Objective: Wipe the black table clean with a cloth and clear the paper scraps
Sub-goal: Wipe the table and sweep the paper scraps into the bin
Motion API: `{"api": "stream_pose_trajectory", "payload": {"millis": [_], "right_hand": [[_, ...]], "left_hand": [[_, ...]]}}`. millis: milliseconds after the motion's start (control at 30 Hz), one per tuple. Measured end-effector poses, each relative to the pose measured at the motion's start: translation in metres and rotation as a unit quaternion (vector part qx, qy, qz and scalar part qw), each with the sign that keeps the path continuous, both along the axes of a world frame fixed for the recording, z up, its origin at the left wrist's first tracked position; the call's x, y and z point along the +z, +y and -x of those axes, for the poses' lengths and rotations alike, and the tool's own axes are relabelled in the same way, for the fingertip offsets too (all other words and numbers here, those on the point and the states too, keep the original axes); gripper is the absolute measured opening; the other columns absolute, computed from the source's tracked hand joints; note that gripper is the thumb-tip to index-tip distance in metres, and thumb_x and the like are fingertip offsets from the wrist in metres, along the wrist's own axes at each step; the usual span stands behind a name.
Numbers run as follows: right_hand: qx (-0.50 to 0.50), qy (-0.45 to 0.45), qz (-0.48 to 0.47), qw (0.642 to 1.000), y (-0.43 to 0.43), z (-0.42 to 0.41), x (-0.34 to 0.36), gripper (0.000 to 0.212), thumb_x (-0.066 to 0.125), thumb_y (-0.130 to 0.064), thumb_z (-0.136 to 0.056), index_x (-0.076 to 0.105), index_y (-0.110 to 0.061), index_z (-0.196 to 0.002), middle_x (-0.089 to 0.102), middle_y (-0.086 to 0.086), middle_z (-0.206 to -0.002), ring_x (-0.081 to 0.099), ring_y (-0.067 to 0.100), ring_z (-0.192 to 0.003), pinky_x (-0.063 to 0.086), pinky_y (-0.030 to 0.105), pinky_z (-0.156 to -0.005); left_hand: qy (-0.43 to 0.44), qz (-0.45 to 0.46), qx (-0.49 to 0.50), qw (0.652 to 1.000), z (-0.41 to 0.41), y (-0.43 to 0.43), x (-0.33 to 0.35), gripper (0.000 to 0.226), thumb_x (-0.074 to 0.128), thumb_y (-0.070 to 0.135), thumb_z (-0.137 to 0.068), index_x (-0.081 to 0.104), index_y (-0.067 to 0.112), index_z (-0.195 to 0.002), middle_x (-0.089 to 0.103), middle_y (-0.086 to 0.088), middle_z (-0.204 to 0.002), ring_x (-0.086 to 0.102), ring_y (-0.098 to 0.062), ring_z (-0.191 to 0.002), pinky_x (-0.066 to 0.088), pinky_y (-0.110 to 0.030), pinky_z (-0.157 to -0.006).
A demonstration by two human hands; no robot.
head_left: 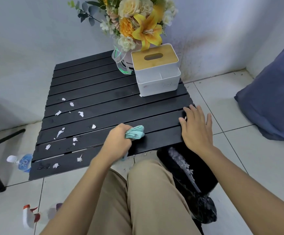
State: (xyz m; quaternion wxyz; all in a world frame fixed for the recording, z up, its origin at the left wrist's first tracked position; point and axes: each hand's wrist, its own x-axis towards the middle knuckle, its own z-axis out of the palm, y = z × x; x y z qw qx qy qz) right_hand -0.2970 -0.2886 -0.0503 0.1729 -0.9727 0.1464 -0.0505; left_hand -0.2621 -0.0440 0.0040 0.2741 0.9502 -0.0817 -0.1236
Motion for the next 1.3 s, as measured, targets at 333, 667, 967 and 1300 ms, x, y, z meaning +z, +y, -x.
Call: {"api": "stream_pose_trajectory", "payload": {"millis": [333, 667, 967, 1300], "right_hand": [[0.005, 0.019, -0.001, 1.0, 0.0, 0.002, 0.002, 0.055, 0.024, -0.047, -0.102, 0.032, -0.018, -0.148, 0.021, 0.002, -0.16, 0.005, 0.02, -0.15, 0.001, 0.049, -0.119], [0.015, 0.044, 0.01, 0.999, -0.002, 0.002, 0.002, 0.054, 0.021, -0.046, -0.103, 0.026, -0.02, -0.15, 0.015, 0.003, -0.162, 0.003, 0.02, -0.15, 0.006, 0.05, -0.119], [0.007, 0.043, -0.002, 0.999, 0.0, 0.0, 0.002, 0.053, 0.022, -0.044, -0.103, 0.025, -0.02, -0.15, 0.013, 0.002, -0.162, 0.003, 0.019, -0.15, 0.013, 0.045, -0.119], [0.014, 0.003, -0.131, 0.991, -0.014, 0.002, 0.012, 0.053, 0.045, -0.041, -0.098, 0.034, -0.018, -0.145, 0.029, 0.001, -0.154, 0.025, 0.021, -0.143, 0.031, 0.044, -0.109]], "left_hand": [[0.104, 0.171, 0.083, 0.976, -0.03, 0.016, 0.018, 0.016, 0.055, 0.016, -0.088, 0.052, 0.01, -0.073, 0.051, 0.0, -0.063, 0.044, -0.017, -0.059, 0.034, -0.028, -0.058], [-0.001, -0.051, -0.053, 0.997, -0.011, 0.019, 0.009, 0.012, 0.068, 0.024, -0.084, 0.066, 0.012, -0.085, 0.062, -0.004, -0.086, 0.058, -0.023, -0.082, 0.04, -0.032, -0.068], [-0.009, -0.024, -0.075, 0.997, -0.01, -0.026, -0.002, 0.011, 0.059, 0.006, -0.08, 0.062, 0.014, -0.073, 0.049, 0.004, -0.079, 0.054, -0.019, -0.074, 0.046, -0.034, -0.067], [0.024, -0.103, -0.073, 0.992, -0.014, 0.014, 0.011, 0.027, 0.048, 0.007, -0.075, 0.067, 0.023, -0.087, 0.056, -0.002, -0.088, 0.058, -0.026, -0.084, 0.051, -0.041, -0.076]]}}
